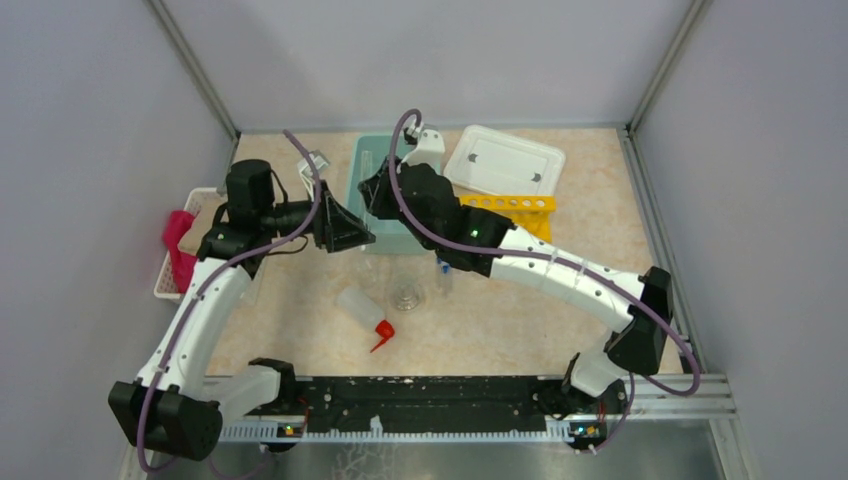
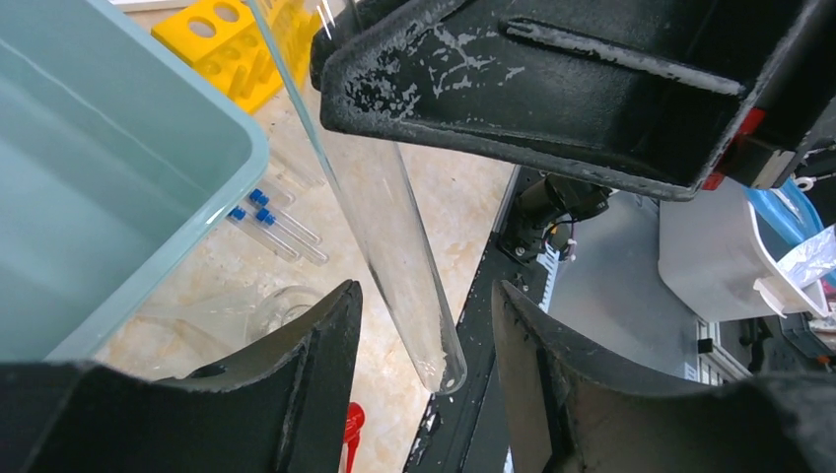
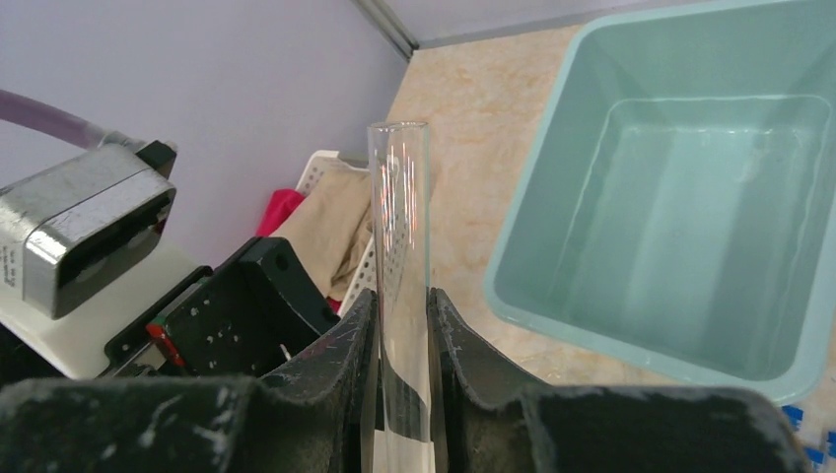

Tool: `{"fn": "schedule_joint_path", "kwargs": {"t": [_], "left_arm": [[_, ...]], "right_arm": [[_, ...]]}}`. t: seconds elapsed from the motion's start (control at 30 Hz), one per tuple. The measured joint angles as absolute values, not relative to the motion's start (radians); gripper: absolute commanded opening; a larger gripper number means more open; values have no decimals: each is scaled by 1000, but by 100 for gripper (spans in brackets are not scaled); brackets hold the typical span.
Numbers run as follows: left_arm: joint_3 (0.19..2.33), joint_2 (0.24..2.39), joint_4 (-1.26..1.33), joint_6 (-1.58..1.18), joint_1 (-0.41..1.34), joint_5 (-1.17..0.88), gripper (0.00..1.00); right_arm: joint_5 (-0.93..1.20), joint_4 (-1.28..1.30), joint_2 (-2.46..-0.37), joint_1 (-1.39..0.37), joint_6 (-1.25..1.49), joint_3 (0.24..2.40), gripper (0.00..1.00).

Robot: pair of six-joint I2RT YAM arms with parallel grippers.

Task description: Organize the chemistry lab equipment

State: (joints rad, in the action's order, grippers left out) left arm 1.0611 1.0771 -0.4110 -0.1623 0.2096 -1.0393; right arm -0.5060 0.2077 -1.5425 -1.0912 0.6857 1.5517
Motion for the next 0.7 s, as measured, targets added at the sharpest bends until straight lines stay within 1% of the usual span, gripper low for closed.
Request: {"fn": "schedule_joint_path", "kwargs": {"t": [0.07, 0.1, 0.13, 0.17, 0.2, 0.23, 0.33, 0.4, 0.47, 0.57, 0.7], "left_arm": [[1061, 1077, -411, -158, 212, -1040, 44], [1061, 1077, -411, -155, 212, -1040, 39], [1061, 1077, -411, -149, 212, -1040, 35], [1061, 1077, -411, -144, 212, -1040, 30], [1061, 1077, -411, -137, 213, -1043, 27], [1060, 1075, -413, -132, 213, -1042, 25], [1045, 1061, -417, -97, 210, -1034, 23], [1044, 1044, -435, -59, 214, -1039, 22], [1045, 1020, -459, -9, 215, -1041, 22], [1048, 990, -495, 57, 216, -1045, 21], [1052, 976, -523, 110, 218, -1050, 19]], "right_arm": [[-493, 190, -1538, -1091, 686, 1544, 0], [-486, 181, -1534, -1091, 686, 1537, 2], [-474, 171, -1527, -1091, 685, 1526, 8], [-464, 163, -1521, -1091, 685, 1517, 19], [-452, 162, -1515, -1091, 683, 1511, 22], [-446, 162, -1512, -1091, 681, 1510, 28], [-413, 186, -1492, -1093, 674, 1513, 36], [-391, 241, -1488, -1093, 661, 1540, 40], [-358, 315, -1488, -1092, 640, 1583, 42], [-308, 439, -1493, -1093, 605, 1681, 49], [-247, 539, -1500, -1092, 571, 1790, 50]]}}
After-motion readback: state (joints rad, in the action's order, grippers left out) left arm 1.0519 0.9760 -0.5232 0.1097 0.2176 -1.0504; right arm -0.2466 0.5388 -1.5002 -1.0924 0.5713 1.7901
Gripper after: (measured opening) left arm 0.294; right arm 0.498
